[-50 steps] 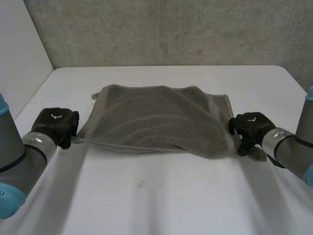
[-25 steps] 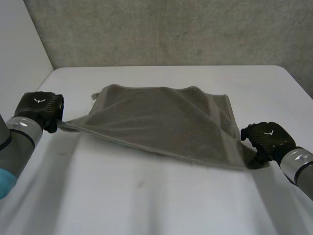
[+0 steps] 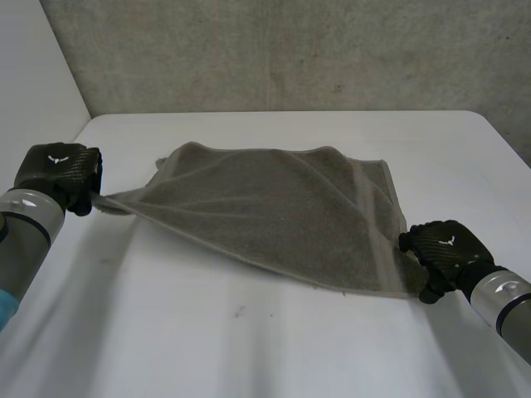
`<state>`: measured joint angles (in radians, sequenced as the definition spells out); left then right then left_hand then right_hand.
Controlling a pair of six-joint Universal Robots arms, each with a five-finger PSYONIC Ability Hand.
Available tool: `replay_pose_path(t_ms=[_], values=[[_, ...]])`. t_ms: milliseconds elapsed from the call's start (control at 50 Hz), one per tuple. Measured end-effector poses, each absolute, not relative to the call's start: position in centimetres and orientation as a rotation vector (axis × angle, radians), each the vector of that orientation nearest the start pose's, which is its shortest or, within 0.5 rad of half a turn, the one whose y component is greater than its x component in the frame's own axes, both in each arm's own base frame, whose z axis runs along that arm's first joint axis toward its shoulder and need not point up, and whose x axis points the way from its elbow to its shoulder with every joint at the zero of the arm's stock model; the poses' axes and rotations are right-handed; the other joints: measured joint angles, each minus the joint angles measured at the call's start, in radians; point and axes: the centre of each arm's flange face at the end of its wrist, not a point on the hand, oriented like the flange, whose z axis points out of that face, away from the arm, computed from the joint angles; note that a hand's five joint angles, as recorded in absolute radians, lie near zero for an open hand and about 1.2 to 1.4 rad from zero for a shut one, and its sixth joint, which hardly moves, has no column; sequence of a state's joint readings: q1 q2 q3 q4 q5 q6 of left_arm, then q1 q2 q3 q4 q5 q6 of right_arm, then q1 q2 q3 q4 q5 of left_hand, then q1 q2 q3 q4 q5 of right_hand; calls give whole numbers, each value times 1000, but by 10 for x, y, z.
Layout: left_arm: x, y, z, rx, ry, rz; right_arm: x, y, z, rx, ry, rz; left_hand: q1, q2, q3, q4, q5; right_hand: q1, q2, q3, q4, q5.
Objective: Fold the laundry
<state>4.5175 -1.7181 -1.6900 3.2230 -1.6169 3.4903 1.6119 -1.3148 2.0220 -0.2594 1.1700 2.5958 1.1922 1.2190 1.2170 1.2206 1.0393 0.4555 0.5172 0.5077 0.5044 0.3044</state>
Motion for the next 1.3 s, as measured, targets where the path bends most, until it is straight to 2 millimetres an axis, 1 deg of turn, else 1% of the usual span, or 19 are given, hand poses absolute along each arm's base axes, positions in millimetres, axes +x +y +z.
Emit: replay_pose_path(t_ms=[160,360,620,700,720,740,780,800,820,900,960,1080,1160,1180,1200,1220,1240,1260,1300], values=[[-184,-285,245,565,2220,-1946,178,-249,138,-1135,2321,-1710,0,0,0,0,0,0,0,0,0,0],[-185,-286,258,551,2177,-1995,183,-239,128,-1293,2221,-1743,-1,0,0,0,0,0,0,0,0,0],[-186,-286,267,516,2182,-2050,186,-242,115,-1331,2190,-1772,0,0,0,0,0,0,3,3,4,26],[-187,-285,267,520,2193,-2057,186,-244,113,-1333,2181,-1788,0,0,0,0,0,96,128,134,136,136],[-187,-285,267,522,2195,-2058,187,-245,113,-1333,2178,-1793,0,0,0,0,0,96,128,134,136,136],[-187,-285,267,523,2197,-2058,187,-246,113,-1334,2176,-1798,0,0,0,0,0,203,258,254,256,249],[-187,-285,267,526,2201,-2055,187,-248,113,-1334,2172,-1808,0,0,0,0,0,233,283,290,292,284],[-187,-285,267,527,2203,-2053,187,-249,114,-1334,2171,-1813,0,0,0,0,0,446,574,576,583,573],[-187,-284,266,530,2207,-2050,186,-250,115,-1332,2171,-1820,0,0,0,0,0,491,647,644,655,645],[-187,-281,263,539,2230,-2023,185,-256,119,-1317,2176,-1845,0,0,0,0,0,498,660,660,684,669],[-186,-278,260,546,2253,-1997,184,-258,123,-1304,2181,-1858,0,0,0,0,0,498,660,660,685,671],[-182,-259,247,579,2360,-1860,178,-259,149,-1271,2231,-1848,0,0,0,0,0,498,660,660,686,672],[-178,-237,242,618,2434,-1745,169,-257,175,-1233,2313,-1780,0,0,0,0,0,498,660,660,687,673],[-177,-228,242,639,2451,-1706,167,-257,181,-1223,2331,-1765,0,0,0,0,0,498,660,660,687,673],[-177,-228,242,639,2451,-1706,167,-257,181,-1223,2331,-1765,0,0,0,0,0,498,660,660,687,673],[-175,-220,242,659,2459,-1677,162,-256,192,-1205,2364,-1739,0,0,0,0,0,498,660,660,687,673],[-174,-214,243,679,2463,-1652,159,-256,199,-1193,2383,-1723,0,0,0,0,0,498,660,660,687,674],[-172,-203,245,716,2467,-1611,153,-256,210,-1174,2417,-1692,0,0,0,0,0,498,660,660,687,674],[-171,-194,246,752,2465,-1577,149,-255,219,-1166,2443,-1665,0,0,0,0,0,498,660,660,687,676]])
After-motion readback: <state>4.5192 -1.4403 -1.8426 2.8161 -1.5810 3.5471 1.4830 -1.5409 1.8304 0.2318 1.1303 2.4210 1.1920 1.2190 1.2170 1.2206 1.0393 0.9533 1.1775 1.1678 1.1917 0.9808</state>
